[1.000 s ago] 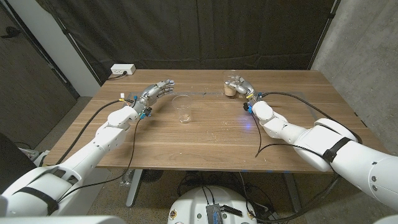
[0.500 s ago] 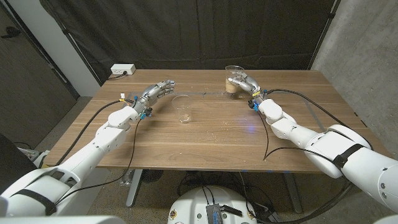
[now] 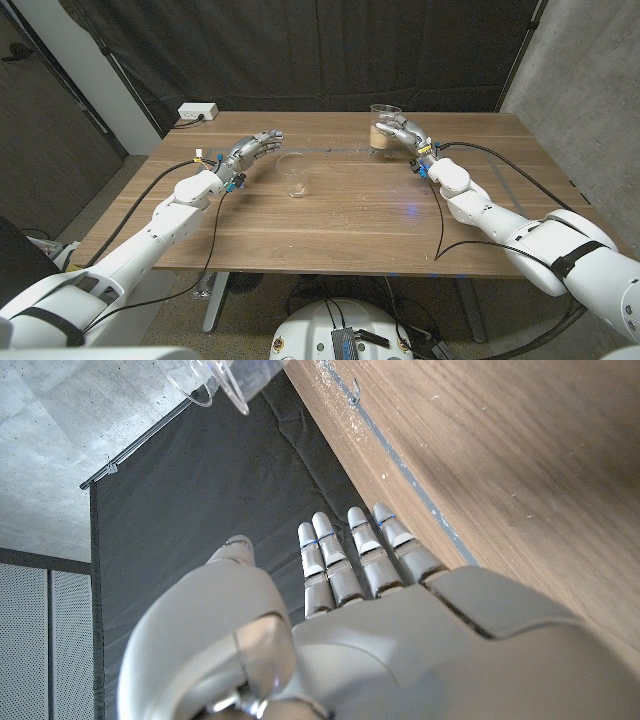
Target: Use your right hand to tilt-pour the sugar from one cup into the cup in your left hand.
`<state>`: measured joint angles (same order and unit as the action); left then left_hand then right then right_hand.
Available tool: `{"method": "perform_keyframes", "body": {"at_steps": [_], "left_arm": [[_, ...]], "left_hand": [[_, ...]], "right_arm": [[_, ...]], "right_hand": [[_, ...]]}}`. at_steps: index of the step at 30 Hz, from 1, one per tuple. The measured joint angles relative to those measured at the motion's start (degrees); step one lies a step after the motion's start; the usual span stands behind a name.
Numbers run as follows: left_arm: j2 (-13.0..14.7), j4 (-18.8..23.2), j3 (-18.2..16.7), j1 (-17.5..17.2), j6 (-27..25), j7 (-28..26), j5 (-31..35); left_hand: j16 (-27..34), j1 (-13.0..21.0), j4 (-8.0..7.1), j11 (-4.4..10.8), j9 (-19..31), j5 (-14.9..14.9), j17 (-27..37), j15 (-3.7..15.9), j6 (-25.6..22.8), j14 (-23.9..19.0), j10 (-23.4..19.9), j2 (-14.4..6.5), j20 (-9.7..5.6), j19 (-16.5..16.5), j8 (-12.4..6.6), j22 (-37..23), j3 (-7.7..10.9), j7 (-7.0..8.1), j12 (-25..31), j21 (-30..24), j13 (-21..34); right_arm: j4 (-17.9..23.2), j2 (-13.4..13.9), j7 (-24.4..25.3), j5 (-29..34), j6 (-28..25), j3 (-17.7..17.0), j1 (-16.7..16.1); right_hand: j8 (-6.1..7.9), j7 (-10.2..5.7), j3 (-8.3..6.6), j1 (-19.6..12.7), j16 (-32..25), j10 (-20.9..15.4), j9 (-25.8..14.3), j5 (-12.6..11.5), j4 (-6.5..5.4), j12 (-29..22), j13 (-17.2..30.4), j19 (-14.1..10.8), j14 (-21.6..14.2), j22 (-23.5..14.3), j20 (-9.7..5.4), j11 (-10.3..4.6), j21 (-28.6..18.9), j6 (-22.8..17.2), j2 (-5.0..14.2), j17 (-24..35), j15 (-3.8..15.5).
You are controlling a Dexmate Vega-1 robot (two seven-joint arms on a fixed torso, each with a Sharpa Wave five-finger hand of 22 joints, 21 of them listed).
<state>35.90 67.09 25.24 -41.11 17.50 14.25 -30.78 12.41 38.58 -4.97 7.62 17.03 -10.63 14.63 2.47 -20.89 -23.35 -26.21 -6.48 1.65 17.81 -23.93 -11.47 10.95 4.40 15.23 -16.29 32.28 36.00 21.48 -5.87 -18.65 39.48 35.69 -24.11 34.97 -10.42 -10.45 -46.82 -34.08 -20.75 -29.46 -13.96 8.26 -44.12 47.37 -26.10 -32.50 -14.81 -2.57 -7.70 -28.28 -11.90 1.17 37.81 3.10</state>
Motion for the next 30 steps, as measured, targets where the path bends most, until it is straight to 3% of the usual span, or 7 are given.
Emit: {"method": "perform_keyframes", "body": {"at_steps": [4,17,30], "left_arm": [[0.0,0.1,0.0,0.0,-0.2,-0.1,0.2],[1.1,2.0,0.3,-0.6,-1.0,-0.6,0.9],[1.7,3.4,0.8,-0.7,-1.8,-1.4,2.1]], "left_hand": [[0.0,0.0,0.15,0.06,0.0,0.0,0.0,0.18,0.0,-0.2,-0.1,0.0,0.0,0.0,0.0,0.0,0.15,0.0,0.0,0.0,0.0],[0.0,0.1,0.3,0.06,0.0,0.0,0.0,0.18,0.0,-0.2,-0.1,0.9,-0.31,0.3,0.0,0.0,0.3,0.0,0.0,0.0,0.0],[0.0,0.3,0.54,0.06,0.0,0.0,0.0,0.18,0.0,-0.2,-0.1,0.8,-0.31,0.3,0.0,0.0,0.54,0.0,0.0,0.0,0.0]], "right_arm": [[3.3,1.6,-1.0,-0.1,-0.7,-1.0,-1.4],[14.8,6.3,-3.8,-4.2,-10.6,-4.5,-6.3],[21.4,8.6,-2.4,-6.8,-15.4,-7.8,-9.9]], "right_hand": [[0.21,-0.12,0.01,-0.1,0.2,-0.9,0.3,0.4,0.01,0.0,-0.6,-0.1,-0.7,0.0,-0.09,-0.03,0.0,-0.5,0.07,0.0,0.08],[0.43,0.41,-0.15,-0.5,0.8,-1.4,0.5,0.9,-0.15,0.3,-1.7,-0.1,-1.3,-0.2,-0.08,0.21,-0.7,-1.0,0.45,0.3,0.1],[0.65,0.7,-0.14,-0.8,1.3,-2.2,0.8,1.8,-0.14,0.3,-2.5,-0.1,-2.0,-0.2,-0.08,0.4,-0.7,-1.9,0.75,0.3,-0.01]]}}
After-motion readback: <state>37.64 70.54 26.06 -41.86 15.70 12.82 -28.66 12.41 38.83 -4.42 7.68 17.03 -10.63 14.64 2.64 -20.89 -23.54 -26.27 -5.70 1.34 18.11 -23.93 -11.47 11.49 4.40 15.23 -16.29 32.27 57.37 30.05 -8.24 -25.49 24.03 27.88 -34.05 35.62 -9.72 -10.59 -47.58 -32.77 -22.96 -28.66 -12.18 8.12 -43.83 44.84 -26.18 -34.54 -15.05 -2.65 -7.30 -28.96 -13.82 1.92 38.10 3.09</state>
